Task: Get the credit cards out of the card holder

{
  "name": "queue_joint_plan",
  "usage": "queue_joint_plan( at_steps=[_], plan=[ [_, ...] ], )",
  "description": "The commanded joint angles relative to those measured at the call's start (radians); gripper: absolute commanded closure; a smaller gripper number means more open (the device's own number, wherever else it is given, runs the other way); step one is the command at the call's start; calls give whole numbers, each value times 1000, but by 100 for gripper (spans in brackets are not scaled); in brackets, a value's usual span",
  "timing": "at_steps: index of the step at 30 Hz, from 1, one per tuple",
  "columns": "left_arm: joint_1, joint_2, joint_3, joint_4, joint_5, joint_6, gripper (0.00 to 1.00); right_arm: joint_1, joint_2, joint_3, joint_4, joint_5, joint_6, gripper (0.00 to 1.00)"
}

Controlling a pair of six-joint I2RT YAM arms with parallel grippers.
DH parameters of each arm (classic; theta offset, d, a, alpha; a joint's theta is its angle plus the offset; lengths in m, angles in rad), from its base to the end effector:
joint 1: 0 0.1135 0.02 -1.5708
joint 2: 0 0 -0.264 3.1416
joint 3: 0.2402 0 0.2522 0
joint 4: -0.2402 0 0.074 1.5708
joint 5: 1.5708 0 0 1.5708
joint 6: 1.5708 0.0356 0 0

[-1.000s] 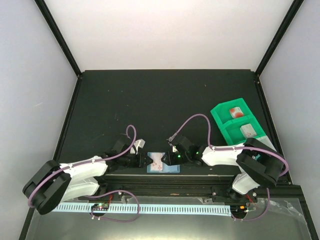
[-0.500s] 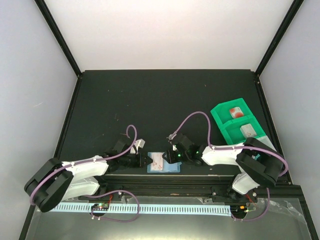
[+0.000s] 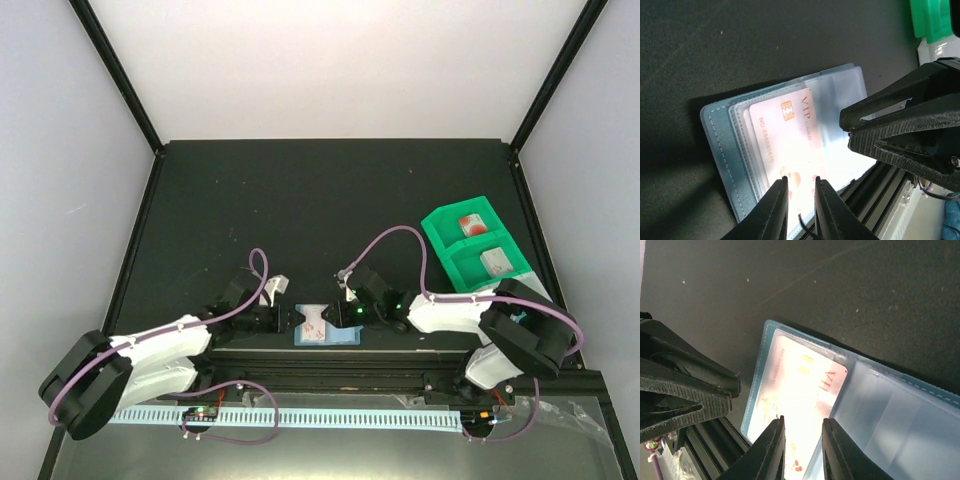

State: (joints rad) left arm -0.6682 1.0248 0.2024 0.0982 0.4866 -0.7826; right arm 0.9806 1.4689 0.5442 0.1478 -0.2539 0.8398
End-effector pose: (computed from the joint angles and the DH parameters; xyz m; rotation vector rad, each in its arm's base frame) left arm 0.1251 -0.1200 0.1306 0.1383 2.5507 -1.2303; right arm 0.1405 0.2259 0.1406 -0.3264 2.6220 1.0800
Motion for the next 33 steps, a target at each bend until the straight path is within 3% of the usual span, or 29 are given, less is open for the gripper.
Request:
queue_joint_plan(
  at_steps=[1, 11, 23, 33],
  plan=[
    [-1, 47, -1, 29, 22, -10, 83, 1, 43, -12, 62, -33, 49, 78],
    [-1, 132, -24, 83, 30, -10, 92, 3, 82, -16, 67, -20, 60, 80],
    [-1, 129, -32, 57, 8, 6, 93, 3, 125, -15, 94, -28, 67, 81],
    [-1, 127, -35, 53, -3, 8, 93, 2, 125, -32, 101, 4, 71, 93]
  ],
)
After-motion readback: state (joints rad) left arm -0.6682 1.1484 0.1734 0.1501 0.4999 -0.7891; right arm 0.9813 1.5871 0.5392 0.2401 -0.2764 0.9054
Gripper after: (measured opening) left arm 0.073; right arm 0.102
